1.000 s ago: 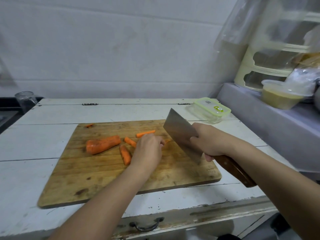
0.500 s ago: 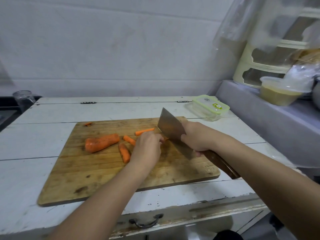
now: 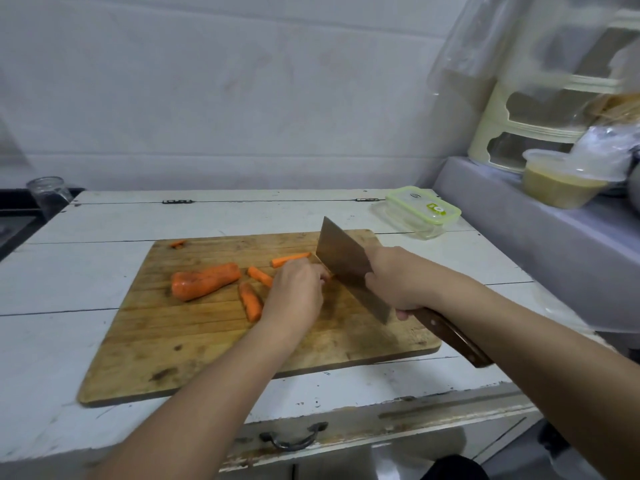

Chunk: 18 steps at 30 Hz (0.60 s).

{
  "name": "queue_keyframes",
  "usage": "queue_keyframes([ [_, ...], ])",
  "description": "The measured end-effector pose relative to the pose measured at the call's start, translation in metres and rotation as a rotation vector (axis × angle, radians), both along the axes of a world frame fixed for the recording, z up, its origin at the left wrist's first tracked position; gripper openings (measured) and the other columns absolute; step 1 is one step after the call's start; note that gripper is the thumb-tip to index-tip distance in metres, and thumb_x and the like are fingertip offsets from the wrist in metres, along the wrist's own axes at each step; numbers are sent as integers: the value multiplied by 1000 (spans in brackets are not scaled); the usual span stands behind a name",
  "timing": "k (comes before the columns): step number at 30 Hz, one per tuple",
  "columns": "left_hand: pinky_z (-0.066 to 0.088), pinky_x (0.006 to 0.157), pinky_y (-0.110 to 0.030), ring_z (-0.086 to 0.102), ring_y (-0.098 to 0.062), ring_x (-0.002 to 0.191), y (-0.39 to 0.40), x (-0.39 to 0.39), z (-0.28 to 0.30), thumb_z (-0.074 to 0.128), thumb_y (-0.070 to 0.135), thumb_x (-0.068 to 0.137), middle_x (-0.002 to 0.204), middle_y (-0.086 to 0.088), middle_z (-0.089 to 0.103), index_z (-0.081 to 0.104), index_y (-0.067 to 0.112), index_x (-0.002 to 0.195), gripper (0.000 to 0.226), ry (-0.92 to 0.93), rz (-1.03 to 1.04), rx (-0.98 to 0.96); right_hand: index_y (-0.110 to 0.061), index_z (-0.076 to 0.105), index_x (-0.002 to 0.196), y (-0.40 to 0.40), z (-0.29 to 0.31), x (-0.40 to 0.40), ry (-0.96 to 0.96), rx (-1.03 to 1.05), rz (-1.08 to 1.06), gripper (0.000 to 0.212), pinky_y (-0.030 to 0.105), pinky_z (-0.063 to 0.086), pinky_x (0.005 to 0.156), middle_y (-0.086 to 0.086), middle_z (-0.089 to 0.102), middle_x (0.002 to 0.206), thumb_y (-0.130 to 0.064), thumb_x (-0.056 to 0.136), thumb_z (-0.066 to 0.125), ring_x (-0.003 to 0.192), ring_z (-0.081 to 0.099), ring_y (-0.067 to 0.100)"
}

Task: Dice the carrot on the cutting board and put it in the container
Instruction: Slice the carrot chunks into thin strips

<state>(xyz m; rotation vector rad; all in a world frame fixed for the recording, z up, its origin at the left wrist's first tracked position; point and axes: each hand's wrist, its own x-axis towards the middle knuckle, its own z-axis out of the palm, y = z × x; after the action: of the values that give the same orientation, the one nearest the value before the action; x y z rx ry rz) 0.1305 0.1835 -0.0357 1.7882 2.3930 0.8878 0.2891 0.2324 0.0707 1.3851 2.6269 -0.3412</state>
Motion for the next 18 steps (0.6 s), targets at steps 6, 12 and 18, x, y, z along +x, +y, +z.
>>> queue_keyframes([
  [6,46,99,-41,59,-23,111,-4,1,0,58,2,97,111,-2,67,78,23,111,32,24,1,4,-22,39,98,-3,12,24,95,-12,9,6,27,44,46,5,59,67,-18,103,41,40,62,18],
  [12,48,101,-47,63,-24,104,0,-1,-3,61,2,94,108,0,70,79,25,104,31,17,24,4,-20,43,105,-16,5,28,37,-37,20,6,29,49,42,10,59,94,-17,102,39,45,67,21],
  [18,47,98,-43,63,-27,104,0,0,-3,61,0,93,108,-5,70,79,22,107,32,47,-17,13,-17,47,114,-5,3,8,74,-29,18,19,27,49,40,13,64,91,-8,97,48,48,67,24],
])
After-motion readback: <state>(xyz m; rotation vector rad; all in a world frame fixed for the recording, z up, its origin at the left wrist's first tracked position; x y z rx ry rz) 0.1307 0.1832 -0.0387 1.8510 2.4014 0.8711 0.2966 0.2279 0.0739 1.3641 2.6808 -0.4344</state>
